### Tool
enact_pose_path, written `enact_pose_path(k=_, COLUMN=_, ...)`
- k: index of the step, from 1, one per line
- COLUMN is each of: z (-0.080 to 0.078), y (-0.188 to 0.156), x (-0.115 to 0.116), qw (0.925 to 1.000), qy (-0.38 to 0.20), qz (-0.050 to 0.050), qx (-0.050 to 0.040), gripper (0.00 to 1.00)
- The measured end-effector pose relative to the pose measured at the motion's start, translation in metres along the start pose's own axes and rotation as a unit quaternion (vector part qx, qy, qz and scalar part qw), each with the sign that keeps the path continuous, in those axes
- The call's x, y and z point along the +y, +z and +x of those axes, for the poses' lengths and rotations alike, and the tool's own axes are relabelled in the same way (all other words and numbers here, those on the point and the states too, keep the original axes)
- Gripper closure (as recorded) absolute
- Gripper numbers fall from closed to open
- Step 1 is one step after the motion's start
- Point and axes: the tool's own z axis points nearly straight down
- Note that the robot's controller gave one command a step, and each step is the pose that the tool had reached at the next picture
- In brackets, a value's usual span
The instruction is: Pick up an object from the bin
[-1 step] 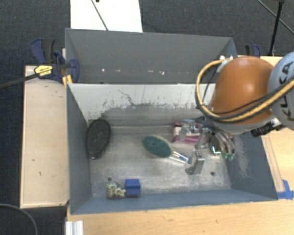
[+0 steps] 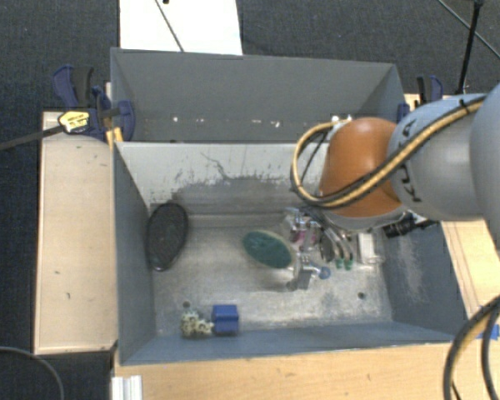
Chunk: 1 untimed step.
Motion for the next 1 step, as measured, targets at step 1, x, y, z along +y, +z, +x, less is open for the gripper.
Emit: enact_pose_path(k=1, z=-0.0134, y=0.0132, x=0.022, qw=0.9999, qy=-0.013, qz=-0.001, qx=-0.0047, gripper=0.0)
